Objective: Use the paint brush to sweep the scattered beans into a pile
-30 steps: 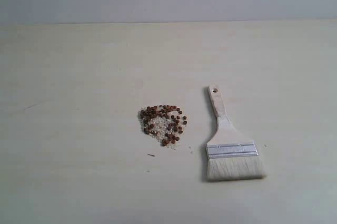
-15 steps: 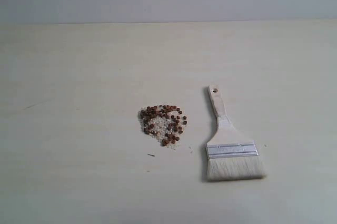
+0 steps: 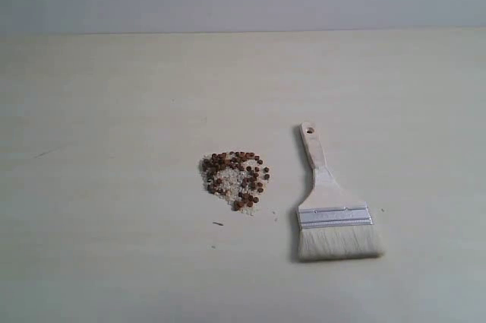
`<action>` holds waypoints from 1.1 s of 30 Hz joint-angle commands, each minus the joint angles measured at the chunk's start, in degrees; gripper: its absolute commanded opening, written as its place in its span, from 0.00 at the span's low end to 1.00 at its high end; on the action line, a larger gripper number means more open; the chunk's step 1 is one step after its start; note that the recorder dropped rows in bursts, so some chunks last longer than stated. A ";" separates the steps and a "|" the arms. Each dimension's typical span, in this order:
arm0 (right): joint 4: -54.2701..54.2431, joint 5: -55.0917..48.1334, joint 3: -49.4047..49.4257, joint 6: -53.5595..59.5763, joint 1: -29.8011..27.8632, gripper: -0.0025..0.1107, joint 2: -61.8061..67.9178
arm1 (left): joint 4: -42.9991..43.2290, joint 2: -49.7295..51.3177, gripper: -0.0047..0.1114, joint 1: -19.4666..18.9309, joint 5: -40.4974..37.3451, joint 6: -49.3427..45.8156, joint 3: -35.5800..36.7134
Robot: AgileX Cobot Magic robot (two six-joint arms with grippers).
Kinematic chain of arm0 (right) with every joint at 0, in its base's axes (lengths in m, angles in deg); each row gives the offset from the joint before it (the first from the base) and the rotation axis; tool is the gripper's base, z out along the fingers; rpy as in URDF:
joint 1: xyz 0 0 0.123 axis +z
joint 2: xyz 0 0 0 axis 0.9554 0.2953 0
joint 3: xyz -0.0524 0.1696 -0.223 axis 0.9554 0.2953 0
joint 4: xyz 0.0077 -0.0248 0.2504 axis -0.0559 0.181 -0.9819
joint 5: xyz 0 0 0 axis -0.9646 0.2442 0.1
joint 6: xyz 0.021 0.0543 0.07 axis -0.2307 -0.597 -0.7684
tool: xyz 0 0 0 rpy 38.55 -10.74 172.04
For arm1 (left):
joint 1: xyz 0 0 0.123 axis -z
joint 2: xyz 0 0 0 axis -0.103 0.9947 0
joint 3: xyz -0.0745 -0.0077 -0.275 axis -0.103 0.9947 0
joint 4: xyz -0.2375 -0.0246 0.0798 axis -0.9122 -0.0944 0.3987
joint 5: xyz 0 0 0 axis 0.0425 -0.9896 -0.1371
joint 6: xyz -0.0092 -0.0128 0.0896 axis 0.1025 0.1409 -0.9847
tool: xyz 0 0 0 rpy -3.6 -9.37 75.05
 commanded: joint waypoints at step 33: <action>-0.80 1.96 0.30 0.02 0.00 0.02 -0.28 | 1.38 -7.13 0.04 -5.03 1.62 -2.95 0.13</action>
